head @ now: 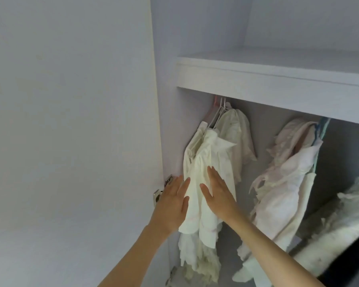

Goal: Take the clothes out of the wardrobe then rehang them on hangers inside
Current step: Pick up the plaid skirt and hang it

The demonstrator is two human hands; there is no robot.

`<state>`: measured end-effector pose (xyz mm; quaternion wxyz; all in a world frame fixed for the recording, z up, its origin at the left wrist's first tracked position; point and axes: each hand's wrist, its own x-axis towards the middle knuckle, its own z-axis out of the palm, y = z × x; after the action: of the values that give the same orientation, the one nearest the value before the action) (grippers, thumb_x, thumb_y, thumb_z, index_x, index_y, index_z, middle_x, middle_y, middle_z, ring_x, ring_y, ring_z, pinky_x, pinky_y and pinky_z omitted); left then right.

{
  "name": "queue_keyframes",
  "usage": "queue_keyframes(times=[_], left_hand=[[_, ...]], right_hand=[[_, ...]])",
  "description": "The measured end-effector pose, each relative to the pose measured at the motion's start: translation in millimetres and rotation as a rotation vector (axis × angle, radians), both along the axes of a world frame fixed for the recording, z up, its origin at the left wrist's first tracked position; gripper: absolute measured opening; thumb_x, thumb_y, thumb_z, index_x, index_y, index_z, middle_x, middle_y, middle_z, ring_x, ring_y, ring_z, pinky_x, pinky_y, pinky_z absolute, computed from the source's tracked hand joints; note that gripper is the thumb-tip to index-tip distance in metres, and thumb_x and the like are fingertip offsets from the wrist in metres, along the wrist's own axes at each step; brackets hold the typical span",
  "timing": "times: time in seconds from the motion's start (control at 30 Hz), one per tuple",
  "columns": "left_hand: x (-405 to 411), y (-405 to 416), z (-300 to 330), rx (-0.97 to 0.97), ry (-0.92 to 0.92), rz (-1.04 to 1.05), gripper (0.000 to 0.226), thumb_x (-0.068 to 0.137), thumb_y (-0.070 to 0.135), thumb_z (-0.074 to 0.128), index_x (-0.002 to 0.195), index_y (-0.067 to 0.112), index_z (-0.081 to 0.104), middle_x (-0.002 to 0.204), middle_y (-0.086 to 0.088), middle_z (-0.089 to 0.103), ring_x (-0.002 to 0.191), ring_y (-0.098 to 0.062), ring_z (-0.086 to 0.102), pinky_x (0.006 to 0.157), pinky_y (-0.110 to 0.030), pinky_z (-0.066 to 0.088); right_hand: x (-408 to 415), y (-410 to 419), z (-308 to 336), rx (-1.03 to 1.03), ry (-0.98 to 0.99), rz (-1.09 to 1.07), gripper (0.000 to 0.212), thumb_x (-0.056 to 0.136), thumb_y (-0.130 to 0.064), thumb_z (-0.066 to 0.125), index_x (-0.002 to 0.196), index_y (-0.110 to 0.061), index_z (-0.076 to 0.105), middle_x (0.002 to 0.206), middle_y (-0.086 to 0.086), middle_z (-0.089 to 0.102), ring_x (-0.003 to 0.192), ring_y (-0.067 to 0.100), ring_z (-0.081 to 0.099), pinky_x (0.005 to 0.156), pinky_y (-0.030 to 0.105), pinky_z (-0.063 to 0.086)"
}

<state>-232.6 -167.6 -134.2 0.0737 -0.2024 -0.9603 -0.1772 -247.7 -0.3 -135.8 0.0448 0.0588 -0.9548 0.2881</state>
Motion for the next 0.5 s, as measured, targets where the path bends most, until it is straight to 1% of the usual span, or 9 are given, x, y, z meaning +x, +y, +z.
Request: queue_keyframes(times=[0.07, 0.1, 0.17, 0.2, 0.27, 0.33, 0.4, 0.43, 0.5], left_hand=[[27, -1, -25, 0.002, 0.008, 0.005, 0.057, 0.094, 0.037, 0.008, 0.148, 0.020, 0.016, 0.155, -0.005, 0.015, 0.144, -0.021, 0.011, 0.117, -0.042, 0.011], [41, -2, -35, -0.038, -0.020, 0.019, 0.064, 0.088, 0.041, -0.001, 0.148, 0.021, 0.013, 0.156, -0.004, 0.012, 0.144, -0.021, 0.007, 0.117, -0.045, 0.008], [68, -7, -58, -0.125, -0.102, 0.072, 0.069, 0.083, 0.044, -0.009, 0.149, 0.025, 0.003, 0.156, 0.001, -0.001, 0.144, -0.018, -0.005, 0.116, -0.039, -0.006], [83, -12, -64, -0.145, -0.127, 0.103, 0.064, 0.088, 0.042, -0.001, 0.149, 0.025, 0.005, 0.155, 0.002, -0.001, 0.144, -0.019, -0.002, 0.115, -0.038, -0.004], [115, -26, -75, -0.151, -0.142, 0.145, 0.053, 0.094, 0.033, 0.022, 0.146, 0.021, 0.026, 0.151, -0.004, 0.024, 0.139, -0.025, 0.027, 0.110, -0.043, 0.020], [145, -46, -91, -0.164, -0.138, 0.220, 0.048, 0.095, 0.034, 0.022, 0.140, 0.022, 0.035, 0.143, -0.007, 0.042, 0.130, -0.028, 0.042, 0.100, -0.048, 0.036], [175, -65, -102, -0.172, -0.147, 0.304, 0.050, 0.098, 0.038, 0.013, 0.141, 0.022, 0.031, 0.145, -0.008, 0.040, 0.133, -0.028, 0.035, 0.100, -0.051, 0.035], [191, -72, -100, -0.171, -0.140, 0.359, 0.050, 0.097, 0.038, 0.015, 0.142, 0.021, 0.031, 0.145, -0.009, 0.039, 0.135, -0.028, 0.031, 0.102, -0.052, 0.031], [222, -80, -100, -0.155, -0.117, 0.478, 0.052, 0.093, 0.038, 0.026, 0.141, 0.019, 0.034, 0.144, -0.013, 0.039, 0.134, -0.031, 0.026, 0.102, -0.052, 0.025]], right_hand=[[27, 1, -16, 0.115, -0.002, 0.010, 0.068, 0.093, -0.056, 0.009, 0.148, -0.020, -0.008, 0.155, -0.005, -0.010, 0.141, 0.005, -0.012, 0.112, 0.024, -0.010], [42, 1, -25, 0.156, 0.001, 0.024, 0.079, 0.084, -0.065, -0.005, 0.148, -0.019, -0.008, 0.154, -0.006, -0.013, 0.138, 0.003, -0.016, 0.110, 0.022, -0.013], [71, 2, -42, 0.231, -0.029, 0.084, 0.101, 0.064, -0.075, -0.028, 0.148, -0.020, -0.009, 0.153, -0.006, -0.015, 0.137, 0.004, -0.018, 0.109, 0.023, -0.014], [86, 1, -52, 0.271, -0.063, 0.134, 0.105, 0.061, -0.076, -0.030, 0.147, -0.021, -0.010, 0.152, -0.005, -0.016, 0.139, 0.007, -0.016, 0.109, 0.025, -0.013], [110, -2, -67, 0.326, -0.130, 0.228, 0.100, 0.063, -0.076, -0.023, 0.147, -0.022, -0.011, 0.148, -0.008, -0.024, 0.143, 0.012, -0.013, 0.110, 0.027, -0.013], [127, -7, -77, 0.347, -0.171, 0.317, 0.103, 0.061, -0.078, -0.025, 0.147, -0.023, -0.013, 0.143, -0.009, -0.029, 0.143, 0.013, -0.014, 0.109, 0.027, -0.015], [140, -13, -80, 0.363, -0.180, 0.400, 0.107, 0.058, -0.078, -0.028, 0.147, -0.022, -0.013, 0.147, -0.007, -0.027, 0.143, 0.013, -0.014, 0.109, 0.027, -0.016], [146, -17, -81, 0.361, -0.178, 0.437, 0.102, 0.063, -0.079, -0.022, 0.148, -0.022, -0.012, 0.151, -0.005, -0.023, 0.143, 0.013, -0.014, 0.110, 0.027, -0.016], [156, -26, -81, 0.368, -0.145, 0.515, 0.082, 0.080, -0.068, -0.004, 0.148, -0.022, -0.010, 0.155, -0.001, -0.015, 0.143, 0.014, -0.012, 0.111, 0.029, -0.015]])
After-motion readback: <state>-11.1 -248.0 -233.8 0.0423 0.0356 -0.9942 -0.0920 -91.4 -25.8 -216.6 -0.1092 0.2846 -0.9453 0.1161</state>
